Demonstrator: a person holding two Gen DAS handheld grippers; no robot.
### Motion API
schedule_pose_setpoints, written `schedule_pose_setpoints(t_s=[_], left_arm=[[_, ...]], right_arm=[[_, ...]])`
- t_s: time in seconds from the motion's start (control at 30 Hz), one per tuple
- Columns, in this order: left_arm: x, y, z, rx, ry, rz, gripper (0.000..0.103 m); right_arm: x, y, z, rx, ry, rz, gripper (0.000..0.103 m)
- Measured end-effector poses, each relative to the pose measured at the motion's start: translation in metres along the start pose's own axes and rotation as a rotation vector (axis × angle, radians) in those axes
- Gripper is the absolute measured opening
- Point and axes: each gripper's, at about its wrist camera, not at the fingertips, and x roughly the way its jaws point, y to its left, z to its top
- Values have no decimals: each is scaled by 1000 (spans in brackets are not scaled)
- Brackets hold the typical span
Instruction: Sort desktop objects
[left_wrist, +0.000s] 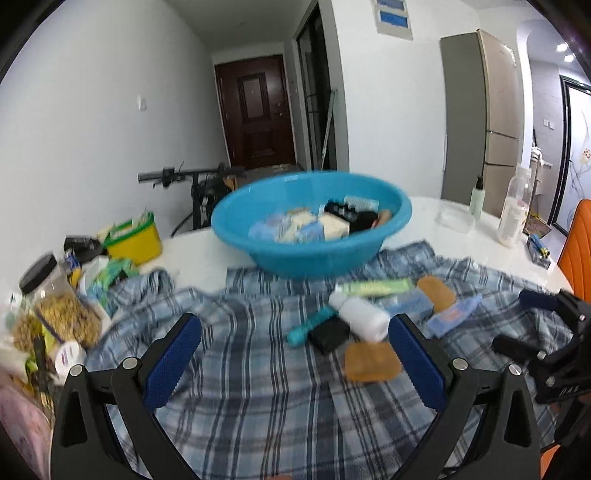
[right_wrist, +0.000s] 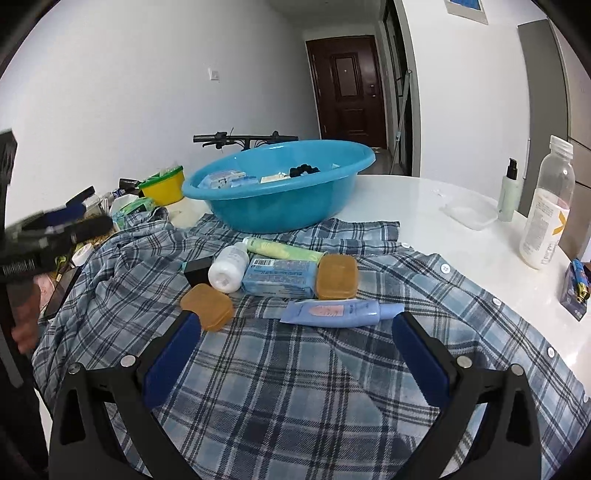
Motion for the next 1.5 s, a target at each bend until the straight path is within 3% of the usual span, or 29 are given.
schedule_pose_setpoints(t_s=[0.27,0.73,1.5], left_arm=[[16,4,-30,-27,35,68,103],[18,8,-32,-71,51,48,103],[35,1,-44,-47,73,52,103]], right_arm=[[2,13,-3,-33,8,0,103],[12,24,-5,-66,24,13,103],[26,26,-8,-47,16,23,103]])
